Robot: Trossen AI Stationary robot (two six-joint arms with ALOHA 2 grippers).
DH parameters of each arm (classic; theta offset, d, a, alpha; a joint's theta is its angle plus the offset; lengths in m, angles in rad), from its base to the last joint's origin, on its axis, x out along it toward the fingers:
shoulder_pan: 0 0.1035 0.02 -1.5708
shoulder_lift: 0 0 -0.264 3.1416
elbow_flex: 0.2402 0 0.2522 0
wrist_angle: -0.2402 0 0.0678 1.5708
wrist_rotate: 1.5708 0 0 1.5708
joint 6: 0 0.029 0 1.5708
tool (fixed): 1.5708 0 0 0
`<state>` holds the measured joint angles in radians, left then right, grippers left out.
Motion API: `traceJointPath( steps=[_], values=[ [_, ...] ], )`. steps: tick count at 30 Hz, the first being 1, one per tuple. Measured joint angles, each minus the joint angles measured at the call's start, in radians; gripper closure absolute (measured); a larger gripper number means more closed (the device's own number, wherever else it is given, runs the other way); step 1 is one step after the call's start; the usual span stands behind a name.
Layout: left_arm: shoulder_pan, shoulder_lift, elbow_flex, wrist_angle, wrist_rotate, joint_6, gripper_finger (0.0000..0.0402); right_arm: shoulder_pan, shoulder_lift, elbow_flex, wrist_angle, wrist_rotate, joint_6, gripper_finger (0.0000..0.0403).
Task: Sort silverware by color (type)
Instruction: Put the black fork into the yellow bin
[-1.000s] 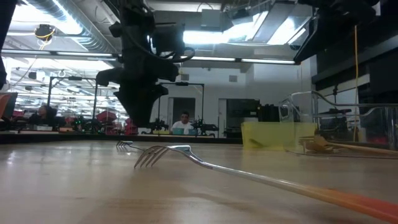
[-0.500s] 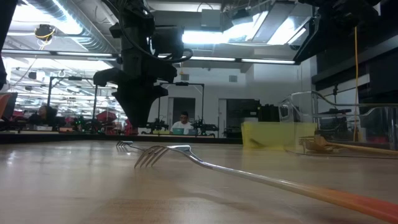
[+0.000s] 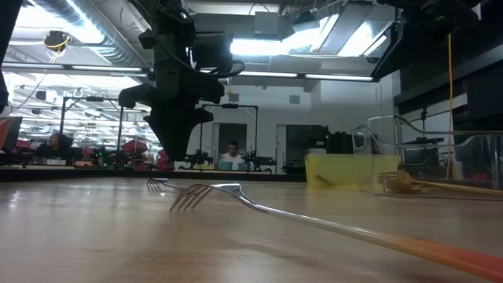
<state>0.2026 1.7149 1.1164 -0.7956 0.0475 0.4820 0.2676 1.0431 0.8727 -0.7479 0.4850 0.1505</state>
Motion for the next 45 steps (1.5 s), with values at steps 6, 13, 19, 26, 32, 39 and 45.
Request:
traceJointPath(
  steps=[6, 13, 19, 26, 32, 39, 45],
  values=[
    [-0.016, 0.0, -0.01, 0.009, 0.001, 0.0, 0.033, 0.0, 0.0, 0.0, 0.0, 0.0, 0.0, 0.0295],
    [-0.035, 0.001, -0.094, 0.106, -0.004, 0.005, 0.0329, 0.0, 0.0, 0.0, 0.0, 0.0, 0.001, 0.0295],
    [-0.033, 0.001, -0.136, 0.158, -0.01, 0.081, 0.0329, 0.0, 0.0, 0.0, 0.0, 0.0, 0.001, 0.0295],
    [-0.033, 0.001, -0.149, 0.159, -0.01, 0.117, 0.0329, 0.0, 0.0, 0.0, 0.0, 0.0, 0.001, 0.0295],
    [-0.033, 0.001, -0.149, 0.163, -0.014, 0.157, 0.0329, 0.0, 0.0, 0.0, 0.0, 0.0, 0.001, 0.0295],
    [-0.033, 0.048, -0.147, 0.168, -0.025, 0.158, 0.0329, 0.0, 0.0, 0.0, 0.0, 0.0, 0.001, 0.0295],
    [-0.033, 0.072, -0.145, 0.165, -0.028, 0.157, 0.0332, 0.0, 0.0, 0.0, 0.005, -0.001, 0.001, 0.0295]
  ],
)
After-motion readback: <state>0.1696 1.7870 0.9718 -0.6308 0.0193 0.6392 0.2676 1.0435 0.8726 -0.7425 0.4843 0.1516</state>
